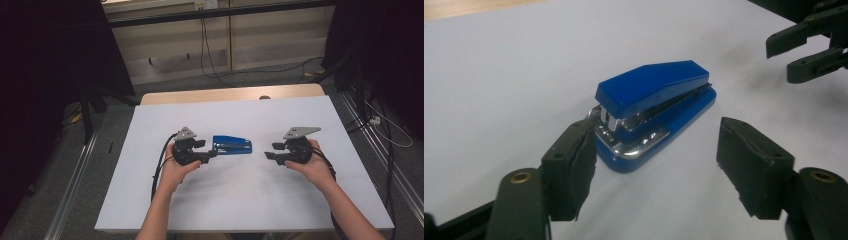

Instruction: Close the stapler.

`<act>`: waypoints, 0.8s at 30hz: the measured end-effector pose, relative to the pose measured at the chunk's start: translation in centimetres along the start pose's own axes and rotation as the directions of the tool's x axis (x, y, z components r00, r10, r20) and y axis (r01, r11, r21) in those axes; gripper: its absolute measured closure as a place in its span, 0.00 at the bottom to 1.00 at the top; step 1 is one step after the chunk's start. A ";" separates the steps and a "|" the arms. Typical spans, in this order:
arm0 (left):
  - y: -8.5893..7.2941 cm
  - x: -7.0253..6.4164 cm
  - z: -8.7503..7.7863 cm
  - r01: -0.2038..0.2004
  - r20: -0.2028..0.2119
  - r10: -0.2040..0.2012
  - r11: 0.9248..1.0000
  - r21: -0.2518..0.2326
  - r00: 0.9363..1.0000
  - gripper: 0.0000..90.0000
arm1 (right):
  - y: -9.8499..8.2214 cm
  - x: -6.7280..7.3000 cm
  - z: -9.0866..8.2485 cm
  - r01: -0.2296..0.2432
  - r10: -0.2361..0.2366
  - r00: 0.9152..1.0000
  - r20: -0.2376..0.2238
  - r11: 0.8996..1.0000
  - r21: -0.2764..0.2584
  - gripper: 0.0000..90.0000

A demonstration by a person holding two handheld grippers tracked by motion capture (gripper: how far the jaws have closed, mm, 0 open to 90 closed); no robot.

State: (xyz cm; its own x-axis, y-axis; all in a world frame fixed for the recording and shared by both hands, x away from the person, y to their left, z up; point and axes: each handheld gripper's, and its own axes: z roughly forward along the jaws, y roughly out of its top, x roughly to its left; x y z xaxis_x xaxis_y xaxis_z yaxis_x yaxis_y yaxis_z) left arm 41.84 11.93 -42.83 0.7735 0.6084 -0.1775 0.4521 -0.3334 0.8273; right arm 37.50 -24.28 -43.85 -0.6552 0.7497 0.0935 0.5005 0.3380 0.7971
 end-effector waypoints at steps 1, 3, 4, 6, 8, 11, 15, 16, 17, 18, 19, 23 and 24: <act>-0.1 0.0 -0.3 -0.001 -0.006 0.001 1.000 0.006 1.000 0.33 | 0.0 0.1 -0.2 -0.007 0.007 1.000 -0.002 1.000 -0.005 0.52; -0.3 0.0 -0.8 0.000 -0.017 0.000 1.000 0.001 1.000 0.31 | -0.1 0.3 -0.5 -0.011 0.011 1.000 -0.004 1.000 -0.016 0.48; -0.4 0.0 -1.0 0.004 -0.022 -0.004 1.000 -0.002 1.000 0.30 | -0.2 0.4 -0.7 -0.010 0.010 1.000 0.002 1.000 -0.018 0.46; -0.7 0.1 -1.6 0.010 -0.033 -0.010 1.000 0.002 0.999 0.27 | -0.4 0.6 -1.0 -0.014 0.014 1.000 0.002 1.000 -0.025 0.44; -0.9 0.1 -2.0 -0.004 -0.046 0.005 1.000 0.005 0.999 0.24 | -0.5 0.8 -1.3 -0.018 0.018 1.000 0.006 0.999 -0.034 0.40; -1.2 0.3 -2.8 0.013 -0.052 -0.013 1.000 -0.010 0.999 0.21 | -0.8 1.0 -1.7 -0.017 0.017 1.000 0.004 0.999 -0.038 0.38; -1.6 0.2 -3.5 -0.007 -0.051 0.007 1.000 -0.011 0.999 0.19 | -1.4 1.4 -2.3 -0.023 0.023 1.000 0.005 0.999 -0.042 0.34; -1.6 0.2 -3.7 -0.010 -0.050 0.010 1.000 -0.008 0.999 0.18 | -1.5 1.5 -2.5 -0.022 0.022 1.000 0.008 0.999 -0.041 0.34; -1.8 0.2 -3.9 -0.013 -0.043 0.013 1.000 -0.010 0.999 0.16 | -1.7 1.6 -2.6 -0.019 0.020 1.000 0.011 0.999 -0.042 0.32; -1.9 0.2 -4.1 -0.016 -0.040 0.016 1.000 -0.010 0.999 0.15 | -1.8 1.7 -2.7 -0.019 0.020 1.000 0.013 0.999 -0.040 0.32; -2.0 0.3 -4.3 -0.013 -0.043 0.012 1.000 -0.012 0.999 0.15 | -1.9 1.7 -2.8 -0.016 0.017 1.000 0.013 0.999 -0.042 0.32; -2.5 0.5 -5.0 -0.019 -0.048 0.018 1.000 -0.022 0.999 0.12 | -2.4 2.0 -3.4 -0.016 0.016 1.000 0.020 0.999 -0.039 0.29; -2.6 0.5 -5.2 -0.020 -0.050 0.019 1.000 -0.024 0.999 0.11 | -2.6 2.1 -3.5 -0.012 0.013 1.000 0.019 0.999 -0.039 0.28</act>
State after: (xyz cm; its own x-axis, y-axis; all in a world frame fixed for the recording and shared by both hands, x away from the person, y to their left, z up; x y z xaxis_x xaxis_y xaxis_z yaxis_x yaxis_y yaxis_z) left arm 38.76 16.79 -42.28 0.7587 0.6373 -0.1350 0.4255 -0.3279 0.8435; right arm 32.84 -25.60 -43.62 -0.6374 0.7650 0.0925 0.4863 0.3063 0.8184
